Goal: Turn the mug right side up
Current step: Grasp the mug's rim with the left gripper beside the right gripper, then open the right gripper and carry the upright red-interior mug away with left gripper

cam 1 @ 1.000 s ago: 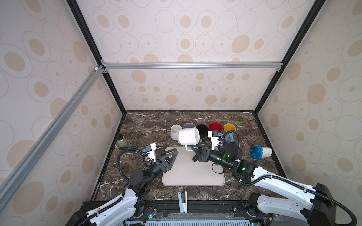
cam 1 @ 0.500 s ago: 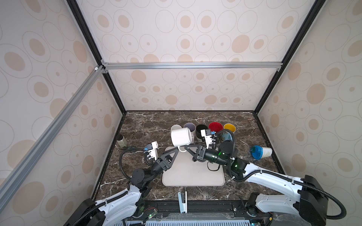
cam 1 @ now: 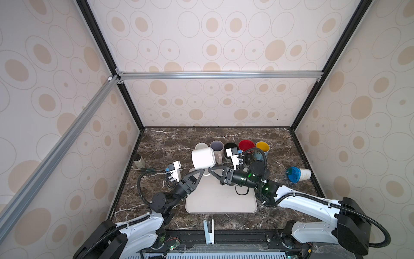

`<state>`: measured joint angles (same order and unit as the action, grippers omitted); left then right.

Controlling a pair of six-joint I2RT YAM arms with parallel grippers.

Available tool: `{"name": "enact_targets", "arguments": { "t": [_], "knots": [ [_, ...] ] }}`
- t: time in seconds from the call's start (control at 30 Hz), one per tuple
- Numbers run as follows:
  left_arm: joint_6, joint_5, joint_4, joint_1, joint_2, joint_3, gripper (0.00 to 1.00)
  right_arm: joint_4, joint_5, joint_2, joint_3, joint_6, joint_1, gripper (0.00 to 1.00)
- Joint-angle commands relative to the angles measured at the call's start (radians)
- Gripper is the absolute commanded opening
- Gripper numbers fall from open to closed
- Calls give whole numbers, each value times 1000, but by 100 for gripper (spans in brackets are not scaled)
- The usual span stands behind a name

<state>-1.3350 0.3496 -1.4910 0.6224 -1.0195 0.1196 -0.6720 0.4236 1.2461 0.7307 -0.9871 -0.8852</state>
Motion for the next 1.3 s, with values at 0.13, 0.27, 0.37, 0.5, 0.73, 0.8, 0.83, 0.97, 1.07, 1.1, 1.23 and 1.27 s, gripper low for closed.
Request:
{"name": "enact_targets", "arguments": {
  "t": [0.13,0.27,0.37,0.5,0.73,0.8,0.83,0.97,1.07,1.1,1.23,1.27],
  "knots": [
    [-31,7,-84,-11,-16,31,57,-130,61,0,44,-9,0,0],
    [-33,7,-83,-11,-17,35,53,-134,70,6,43,-11,-1,0],
    [-34,7,-83,-11,-14,34,48,-142,75,12,42,-15,-2,0],
    [-37,6,-80,-12,-8,31,41,-139,80,12,42,-13,-7,0],
    [-25,7,-41,-12,9,33,36,-106,83,15,44,1,-14,0],
    [-25,11,-36,-11,10,37,37,-83,85,16,50,13,-17,0],
    [-25,14,-37,-11,10,38,38,-78,84,17,54,17,-20,0],
    [-23,12,-29,-11,14,39,41,-74,87,28,55,21,-25,0],
    [-21,11,-19,-11,21,38,31,-74,86,29,55,22,-25,0],
    [-20,11,-15,-12,24,39,30,-73,87,29,55,24,-25,0],
    [-11,1,7,-11,40,32,17,-68,87,30,55,25,-26,0],
    [-8,-2,15,-11,44,33,9,-67,87,32,55,25,-26,0]
  ]
}}
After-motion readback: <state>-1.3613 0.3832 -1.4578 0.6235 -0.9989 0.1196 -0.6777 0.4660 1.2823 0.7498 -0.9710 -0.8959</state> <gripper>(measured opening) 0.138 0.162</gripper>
